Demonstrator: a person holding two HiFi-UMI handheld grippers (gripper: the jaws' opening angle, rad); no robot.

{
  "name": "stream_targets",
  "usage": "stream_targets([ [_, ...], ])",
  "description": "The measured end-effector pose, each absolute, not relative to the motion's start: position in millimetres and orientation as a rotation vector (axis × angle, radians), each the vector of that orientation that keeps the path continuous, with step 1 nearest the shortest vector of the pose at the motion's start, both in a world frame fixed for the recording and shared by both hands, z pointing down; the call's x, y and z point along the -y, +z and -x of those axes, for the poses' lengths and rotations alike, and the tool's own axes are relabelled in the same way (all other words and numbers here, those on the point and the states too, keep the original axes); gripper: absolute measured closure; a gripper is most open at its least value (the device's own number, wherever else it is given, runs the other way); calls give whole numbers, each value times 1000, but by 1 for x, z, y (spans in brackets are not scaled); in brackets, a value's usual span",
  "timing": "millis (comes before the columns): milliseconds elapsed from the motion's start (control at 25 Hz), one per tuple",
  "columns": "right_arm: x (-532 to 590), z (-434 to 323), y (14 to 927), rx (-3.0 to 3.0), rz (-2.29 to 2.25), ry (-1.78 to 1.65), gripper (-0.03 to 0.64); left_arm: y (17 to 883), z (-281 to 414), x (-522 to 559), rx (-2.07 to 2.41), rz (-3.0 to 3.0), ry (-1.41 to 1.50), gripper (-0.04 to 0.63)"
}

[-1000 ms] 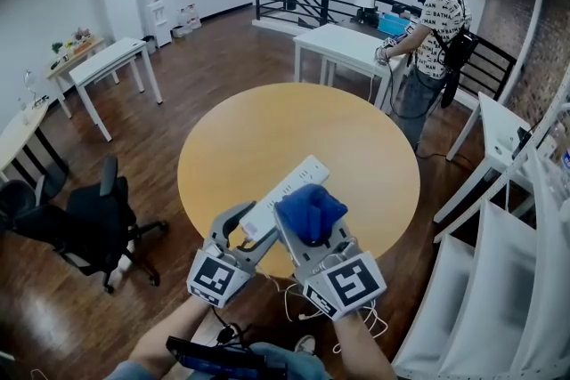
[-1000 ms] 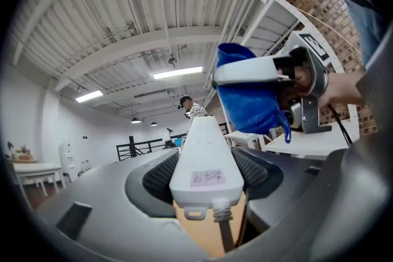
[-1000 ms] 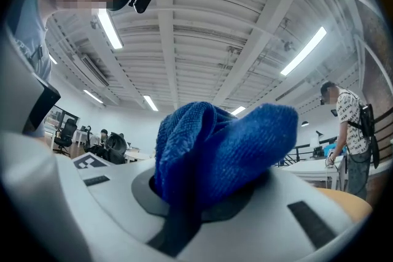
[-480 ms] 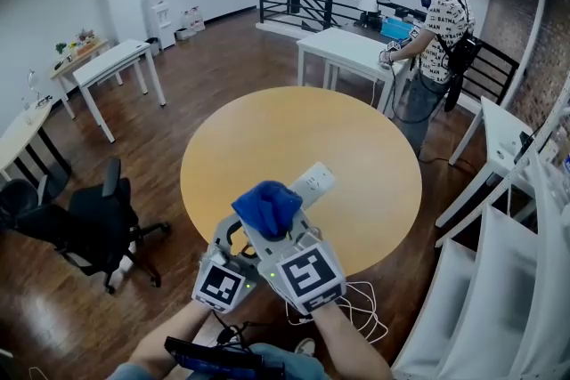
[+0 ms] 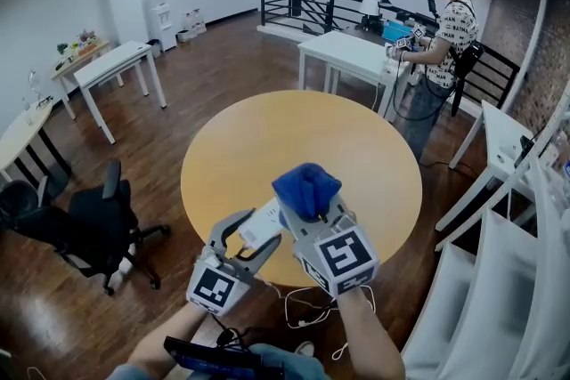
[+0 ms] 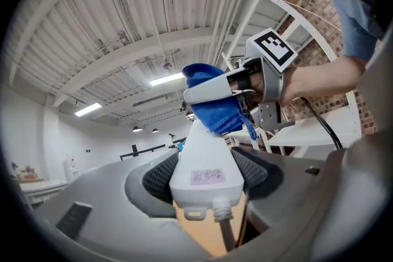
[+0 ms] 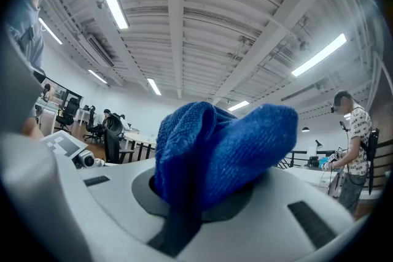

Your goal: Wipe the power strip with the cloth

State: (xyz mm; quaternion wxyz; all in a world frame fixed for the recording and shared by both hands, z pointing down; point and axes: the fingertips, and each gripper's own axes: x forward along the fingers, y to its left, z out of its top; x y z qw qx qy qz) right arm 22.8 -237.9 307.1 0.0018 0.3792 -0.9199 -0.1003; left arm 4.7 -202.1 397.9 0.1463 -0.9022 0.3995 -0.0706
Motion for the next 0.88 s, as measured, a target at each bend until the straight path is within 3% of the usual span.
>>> stream_targets([
  [400, 265, -77, 267, 2829, -1370, -420, 563, 385, -4, 193, -1124, 2626, -121, 317],
  [880, 272, -82, 250, 2806, -1409, -469, 563, 379, -2, 193, -1132, 2615, -99, 318],
])
